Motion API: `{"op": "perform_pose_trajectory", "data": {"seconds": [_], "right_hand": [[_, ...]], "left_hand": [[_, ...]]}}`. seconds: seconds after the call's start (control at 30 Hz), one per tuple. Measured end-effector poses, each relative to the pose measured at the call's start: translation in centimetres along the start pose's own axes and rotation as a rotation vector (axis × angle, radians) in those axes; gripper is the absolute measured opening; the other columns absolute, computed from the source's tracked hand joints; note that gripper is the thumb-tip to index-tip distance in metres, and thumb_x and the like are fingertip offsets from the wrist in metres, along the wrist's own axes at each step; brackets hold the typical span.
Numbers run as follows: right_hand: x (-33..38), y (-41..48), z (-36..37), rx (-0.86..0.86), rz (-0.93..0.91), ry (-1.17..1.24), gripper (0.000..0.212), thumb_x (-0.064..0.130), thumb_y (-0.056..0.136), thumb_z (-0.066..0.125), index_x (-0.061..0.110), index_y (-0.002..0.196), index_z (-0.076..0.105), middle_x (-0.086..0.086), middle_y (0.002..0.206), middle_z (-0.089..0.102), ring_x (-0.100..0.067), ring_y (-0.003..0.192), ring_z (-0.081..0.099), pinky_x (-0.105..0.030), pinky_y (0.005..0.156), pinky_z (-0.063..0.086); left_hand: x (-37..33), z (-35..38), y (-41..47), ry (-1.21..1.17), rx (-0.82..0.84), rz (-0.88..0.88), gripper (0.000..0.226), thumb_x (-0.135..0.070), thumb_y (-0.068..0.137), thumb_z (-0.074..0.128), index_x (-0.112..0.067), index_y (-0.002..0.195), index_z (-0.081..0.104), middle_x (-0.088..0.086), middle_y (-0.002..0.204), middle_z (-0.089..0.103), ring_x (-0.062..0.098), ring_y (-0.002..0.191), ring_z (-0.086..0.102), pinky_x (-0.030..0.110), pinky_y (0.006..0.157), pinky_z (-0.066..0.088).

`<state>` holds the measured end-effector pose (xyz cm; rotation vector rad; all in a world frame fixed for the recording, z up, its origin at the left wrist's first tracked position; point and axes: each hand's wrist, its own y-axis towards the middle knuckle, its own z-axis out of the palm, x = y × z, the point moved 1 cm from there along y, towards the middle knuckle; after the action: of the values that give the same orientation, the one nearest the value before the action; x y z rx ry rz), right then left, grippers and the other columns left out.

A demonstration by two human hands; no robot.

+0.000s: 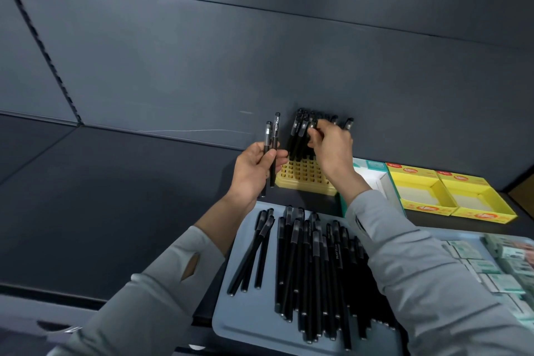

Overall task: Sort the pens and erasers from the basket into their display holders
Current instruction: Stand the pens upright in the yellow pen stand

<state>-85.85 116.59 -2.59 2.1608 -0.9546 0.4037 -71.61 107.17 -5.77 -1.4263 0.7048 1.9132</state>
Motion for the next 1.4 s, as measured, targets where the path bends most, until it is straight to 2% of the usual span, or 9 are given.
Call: {"op": "perform_pose_trajectory", "data": {"seconds": [0.1,0.33,0.43,0.5,0.63,0.77,0.9,1.13,1.4], "right_hand": [[0.0,-0.3,0.0,0.028,0.021,0.076,0.025,0.024,0.098,0.057,0.008,0.080,0.063,-0.004,0.075,0.069,-0.016,0.072,0.071,-0.043,0.077,0.057],[0.8,-0.8,-1.9,-0.161,-0.026,0.153,0.025,0.040,0.097,0.054,0.019,0.092,0.067,0.001,0.080,0.070,-0.023,0.071,0.067,-0.045,0.074,0.054],[2.5,-1.6,-2.1,0.004,-0.077,0.228,0.037,0.047,0.095,0.052,0.016,0.084,0.069,0.001,0.077,0.068,-0.019,0.069,0.065,-0.040,0.072,0.054],[3.0,-1.9,-1.8,0.103,-0.086,0.278,0.025,0.042,0.092,0.061,0.020,0.084,0.071,0.009,0.077,0.068,-0.009,0.068,0.063,-0.034,0.072,0.055],[2.1,-1.4,-2.2,0.085,0.013,0.356,0.012,0.029,0.094,0.063,0.022,0.086,0.068,0.007,0.073,0.067,-0.014,0.066,0.065,-0.024,0.064,0.055],[-0.7,-0.2,-3.1,-0.085,0.098,0.218,0.021,0.035,0.095,0.056,0.018,0.096,0.069,-0.005,0.080,0.072,-0.027,0.074,0.069,-0.046,0.077,0.057],[-2.0,0.0,-3.1,-0.096,0.085,0.137,0.020,0.031,0.097,0.054,0.017,0.092,0.067,-0.005,0.078,0.071,-0.026,0.074,0.069,-0.045,0.077,0.056],[-1.7,0.1,-1.9,-0.069,0.036,0.133,0.019,0.027,0.100,0.053,0.013,0.095,0.065,-0.004,0.081,0.071,-0.014,0.076,0.072,-0.030,0.080,0.054],[-1.3,0.5,-1.4,-0.012,-0.030,0.023,0.022,0.028,0.100,0.049,0.013,0.088,0.060,-0.008,0.080,0.071,-0.029,0.080,0.070,-0.042,0.078,0.054]], "left_hand": [[-0.1,0.0,-0.1,-0.003,0.009,-0.003,0.017,-0.006,0.102,0.045,-0.006,0.110,0.060,0.009,0.102,0.072,0.016,0.094,0.071,0.025,0.084,0.056],[-0.1,0.7,-0.1,0.032,0.027,-0.011,0.017,-0.007,0.100,0.048,-0.008,0.109,0.063,0.009,0.104,0.071,0.019,0.099,0.069,0.026,0.088,0.055],[-0.2,1.4,-0.1,0.034,0.054,-0.027,0.017,-0.007,0.100,0.049,-0.005,0.109,0.063,0.006,0.098,0.070,0.014,0.091,0.068,0.020,0.078,0.056],[-0.1,1.8,-0.1,0.041,0.078,-0.040,0.018,-0.007,0.100,0.049,-0.001,0.109,0.064,0.007,0.097,0.070,0.012,0.088,0.068,0.017,0.072,0.055],[0.3,1.8,0.0,0.043,0.066,-0.058,0.018,-0.009,0.100,0.050,-0.010,0.111,0.065,0.007,0.105,0.070,0.013,0.098,0.067,0.023,0.089,0.054],[0.4,0.7,0.3,0.093,0.001,-0.069,0.024,-0.012,0.102,0.046,-0.013,0.117,0.064,-0.003,0.092,0.062,0.004,0.075,0.055,0.020,0.082,0.053],[0.2,0.3,0.3,0.084,-0.038,-0.088,0.025,-0.014,0.104,0.039,-0.011,0.114,0.062,-0.005,0.093,0.055,0.004,0.067,0.044,0.012,0.065,0.047],[-0.1,0.0,0.0,0.131,0.030,-0.030,0.028,-0.008,0.103,0.041,-0.015,0.117,0.063,-0.005,0.090,0.058,-0.008,0.072,0.059,0.014,0.080,0.050],[0.1,0.0,0.3,0.091,0.024,-0.022,0.027,-0.009,0.102,0.045,-0.013,0.120,0.064,-0.004,0.092,0.060,0.002,0.085,0.058,0.022,0.092,0.051]]}}
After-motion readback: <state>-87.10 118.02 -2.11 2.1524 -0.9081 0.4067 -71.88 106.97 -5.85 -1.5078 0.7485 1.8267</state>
